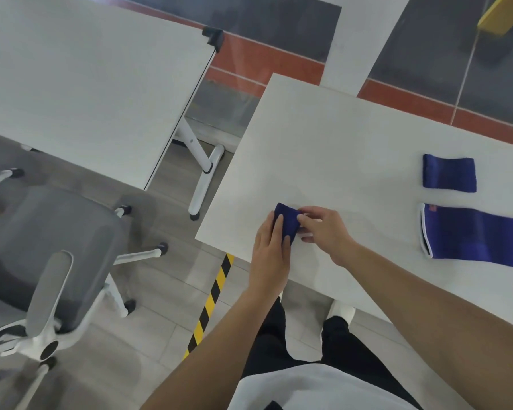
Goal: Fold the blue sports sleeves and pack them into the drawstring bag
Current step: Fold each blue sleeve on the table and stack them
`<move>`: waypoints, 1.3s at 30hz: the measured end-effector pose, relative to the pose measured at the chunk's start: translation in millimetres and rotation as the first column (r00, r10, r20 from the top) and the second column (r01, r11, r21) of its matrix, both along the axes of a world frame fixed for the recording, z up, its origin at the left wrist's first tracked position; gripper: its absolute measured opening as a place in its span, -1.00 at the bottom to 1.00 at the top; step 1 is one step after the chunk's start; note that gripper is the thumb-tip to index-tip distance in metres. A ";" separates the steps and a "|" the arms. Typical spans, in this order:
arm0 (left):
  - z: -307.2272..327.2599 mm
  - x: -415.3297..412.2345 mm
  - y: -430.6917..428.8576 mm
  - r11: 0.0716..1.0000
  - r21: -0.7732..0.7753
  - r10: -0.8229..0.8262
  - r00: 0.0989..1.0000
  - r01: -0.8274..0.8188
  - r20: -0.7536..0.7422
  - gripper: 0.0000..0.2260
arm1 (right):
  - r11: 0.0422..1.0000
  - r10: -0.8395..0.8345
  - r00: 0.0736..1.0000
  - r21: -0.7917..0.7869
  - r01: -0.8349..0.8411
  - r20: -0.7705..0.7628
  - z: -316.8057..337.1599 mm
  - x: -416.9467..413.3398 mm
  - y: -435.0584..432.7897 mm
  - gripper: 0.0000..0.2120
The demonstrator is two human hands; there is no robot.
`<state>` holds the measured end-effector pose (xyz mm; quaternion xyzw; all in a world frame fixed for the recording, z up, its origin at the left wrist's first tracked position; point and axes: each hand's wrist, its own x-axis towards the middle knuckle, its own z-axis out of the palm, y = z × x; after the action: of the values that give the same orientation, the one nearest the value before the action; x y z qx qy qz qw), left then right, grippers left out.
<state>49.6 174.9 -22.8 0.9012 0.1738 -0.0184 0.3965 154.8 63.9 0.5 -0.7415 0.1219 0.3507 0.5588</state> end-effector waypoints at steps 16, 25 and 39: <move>-4.7 -3.3 8.6 0.997 -0.064 -0.039 0.992 0.047 0.124 -0.57 | 0.998 -0.046 0.998 0.043 0.047 -0.034 -3.1 -5.9 -6.3 -0.73; -6.7 -2.9 17.7 0.988 -0.108 -0.103 0.992 0.109 0.068 -0.57 | 0.993 -0.115 0.992 -0.007 0.115 -0.047 -11.9 -7.3 -5.8 -0.83; 13.7 4.9 28.7 0.984 -0.053 -0.170 0.985 0.169 -0.016 -0.44 | 0.987 -0.163 0.987 -0.020 0.162 -0.017 19.7 -2.7 -13.5 -0.71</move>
<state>54.5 203.6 -9.1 0.9020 0.0999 -0.0657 0.4148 152.1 50.4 20.2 -0.7311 0.1904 0.3097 0.5773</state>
